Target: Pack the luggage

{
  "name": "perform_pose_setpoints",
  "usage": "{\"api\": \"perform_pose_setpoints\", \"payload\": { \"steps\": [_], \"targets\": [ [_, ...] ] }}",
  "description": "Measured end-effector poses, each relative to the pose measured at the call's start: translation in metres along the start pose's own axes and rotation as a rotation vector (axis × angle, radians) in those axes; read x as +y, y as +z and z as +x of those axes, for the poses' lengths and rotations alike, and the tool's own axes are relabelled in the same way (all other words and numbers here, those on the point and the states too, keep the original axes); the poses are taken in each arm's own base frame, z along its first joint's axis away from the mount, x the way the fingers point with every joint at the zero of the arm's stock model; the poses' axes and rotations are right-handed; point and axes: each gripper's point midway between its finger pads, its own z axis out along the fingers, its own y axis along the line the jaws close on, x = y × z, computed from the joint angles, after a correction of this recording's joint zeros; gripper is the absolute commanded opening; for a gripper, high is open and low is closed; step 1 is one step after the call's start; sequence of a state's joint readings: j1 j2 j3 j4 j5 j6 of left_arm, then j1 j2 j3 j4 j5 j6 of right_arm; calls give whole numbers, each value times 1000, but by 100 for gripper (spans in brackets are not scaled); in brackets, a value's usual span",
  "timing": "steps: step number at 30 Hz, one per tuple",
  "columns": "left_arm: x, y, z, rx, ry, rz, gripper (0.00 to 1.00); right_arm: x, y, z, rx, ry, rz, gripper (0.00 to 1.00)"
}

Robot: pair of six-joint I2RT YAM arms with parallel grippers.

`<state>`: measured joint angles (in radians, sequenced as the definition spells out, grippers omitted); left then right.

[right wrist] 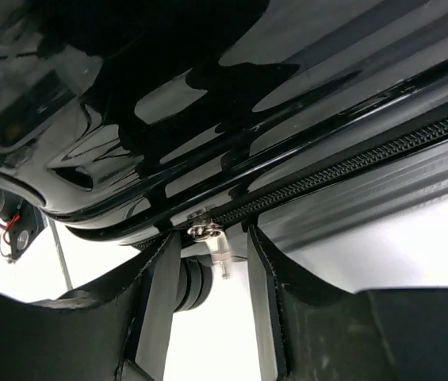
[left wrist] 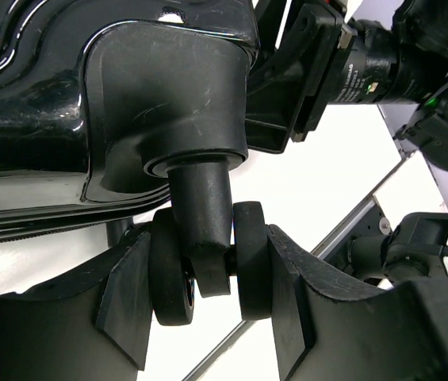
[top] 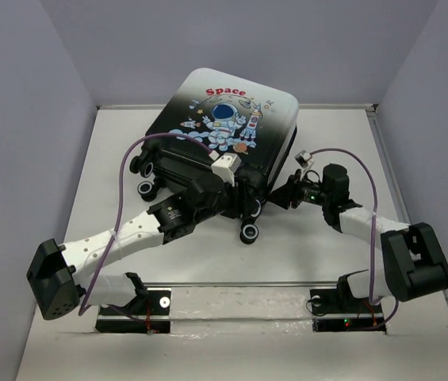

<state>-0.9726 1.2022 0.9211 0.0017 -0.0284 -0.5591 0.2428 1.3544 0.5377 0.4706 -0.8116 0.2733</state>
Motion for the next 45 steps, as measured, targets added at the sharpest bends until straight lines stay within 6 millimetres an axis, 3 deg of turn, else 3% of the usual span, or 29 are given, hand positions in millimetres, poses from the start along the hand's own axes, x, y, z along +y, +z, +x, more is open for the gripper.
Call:
{"api": "perform_pose_setpoints", "payload": {
  "steps": [4,7,11,16,23,27,30,35,38,41,44,45],
  "targets": [
    [1,-1,-1,-2,-4,-1,6,2,2,0,-30,-21,-33,41],
    [4,-1,-2,-5,-6,-5,6,-1,7,-1,-50,-28,-58,51],
    [7,-1,-3,-16,-12,-10,6,2,10,2,-75,-43,-114,52],
    [9,-2,-4,-27,-17,-13,6,7,14,8,-69,-10,-181,67],
    [9,-2,-5,-31,-18,-14,6,12,13,17,-61,49,-227,70],
    [10,-3,-6,-33,-19,-14,6,13,12,15,-83,62,-236,61],
    [10,-3,-6,-31,-20,-16,6,13,12,17,-77,98,-261,46],
    [11,-3,-6,-30,-21,-15,6,8,17,38,3,296,-288,23],
    [12,-3,-7,-30,-22,-16,6,11,17,41,23,344,-300,15],
    [12,-3,-7,-29,-24,-14,6,14,16,39,25,353,-312,15],
    [12,-3,-7,-28,-24,-13,6,16,15,38,25,361,-316,43],
    [12,-3,-7,-28,-24,-13,6,16,15,37,23,354,-317,57]
  ]
}}
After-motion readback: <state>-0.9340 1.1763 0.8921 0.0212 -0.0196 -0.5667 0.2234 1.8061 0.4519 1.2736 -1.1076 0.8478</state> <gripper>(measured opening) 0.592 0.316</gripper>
